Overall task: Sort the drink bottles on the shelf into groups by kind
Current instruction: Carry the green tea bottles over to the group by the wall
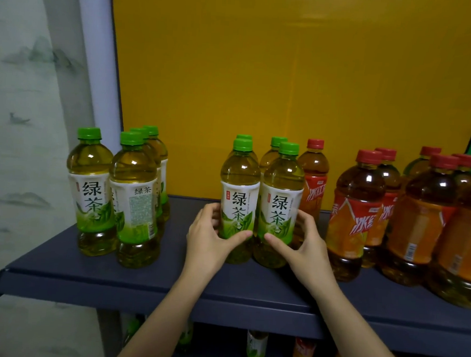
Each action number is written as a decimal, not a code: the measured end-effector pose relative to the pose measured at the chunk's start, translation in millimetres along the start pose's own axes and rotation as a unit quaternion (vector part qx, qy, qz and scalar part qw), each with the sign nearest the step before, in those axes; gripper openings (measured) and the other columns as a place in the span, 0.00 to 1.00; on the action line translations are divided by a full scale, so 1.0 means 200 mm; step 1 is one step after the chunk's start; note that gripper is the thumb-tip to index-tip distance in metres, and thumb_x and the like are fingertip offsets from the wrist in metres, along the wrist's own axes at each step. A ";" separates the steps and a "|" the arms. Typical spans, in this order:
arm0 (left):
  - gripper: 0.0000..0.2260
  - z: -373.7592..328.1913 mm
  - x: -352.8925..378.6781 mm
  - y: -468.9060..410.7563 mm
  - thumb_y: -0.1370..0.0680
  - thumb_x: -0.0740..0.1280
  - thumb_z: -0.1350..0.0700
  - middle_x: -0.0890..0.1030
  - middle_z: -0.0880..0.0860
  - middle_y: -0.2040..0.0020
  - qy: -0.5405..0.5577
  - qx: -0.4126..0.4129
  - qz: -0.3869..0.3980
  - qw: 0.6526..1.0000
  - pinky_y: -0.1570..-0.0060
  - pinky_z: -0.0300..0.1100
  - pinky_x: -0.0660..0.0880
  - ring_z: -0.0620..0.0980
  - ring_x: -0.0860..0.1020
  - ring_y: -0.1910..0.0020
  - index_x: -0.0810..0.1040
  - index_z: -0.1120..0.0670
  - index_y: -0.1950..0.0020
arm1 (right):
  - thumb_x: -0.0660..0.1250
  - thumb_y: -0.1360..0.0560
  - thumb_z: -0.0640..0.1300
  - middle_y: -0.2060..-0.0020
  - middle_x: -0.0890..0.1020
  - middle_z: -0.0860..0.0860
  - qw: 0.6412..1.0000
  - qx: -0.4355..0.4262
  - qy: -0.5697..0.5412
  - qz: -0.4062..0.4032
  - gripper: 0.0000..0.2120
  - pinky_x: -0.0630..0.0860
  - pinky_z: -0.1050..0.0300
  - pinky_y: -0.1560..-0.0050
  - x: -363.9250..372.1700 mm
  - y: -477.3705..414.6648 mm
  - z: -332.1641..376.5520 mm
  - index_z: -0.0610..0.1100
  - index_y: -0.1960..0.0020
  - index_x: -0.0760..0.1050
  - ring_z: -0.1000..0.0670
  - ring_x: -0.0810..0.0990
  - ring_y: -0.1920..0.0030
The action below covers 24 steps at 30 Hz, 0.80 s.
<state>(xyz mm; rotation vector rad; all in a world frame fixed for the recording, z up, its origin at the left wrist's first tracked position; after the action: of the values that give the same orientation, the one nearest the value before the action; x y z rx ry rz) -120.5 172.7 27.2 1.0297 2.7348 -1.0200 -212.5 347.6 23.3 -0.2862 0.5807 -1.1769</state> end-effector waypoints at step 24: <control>0.14 0.11 -0.89 0.19 0.28 0.70 0.62 0.71 0.51 0.49 -0.168 0.043 -0.246 0.954 0.52 0.47 0.73 0.55 0.75 0.49 0.73 0.59 0.44 | 0.68 0.28 0.46 0.47 0.75 0.55 0.978 -0.161 -0.002 0.134 0.19 0.73 0.66 0.48 0.65 0.18 0.46 0.52 0.39 0.68 0.60 0.74 0.46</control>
<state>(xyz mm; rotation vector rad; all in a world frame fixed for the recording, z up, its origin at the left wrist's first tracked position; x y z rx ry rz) 36.6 78.3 34.9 0.1375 2.7170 -1.2410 -98.8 233.3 44.7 -0.4708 0.7822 -0.8207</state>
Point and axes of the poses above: each hand's wrist, its own y-axis away from the middle knuckle, its own x-axis out of the palm, z = x × y, the point moved 8 cm from there along -y, towards the middle knuckle
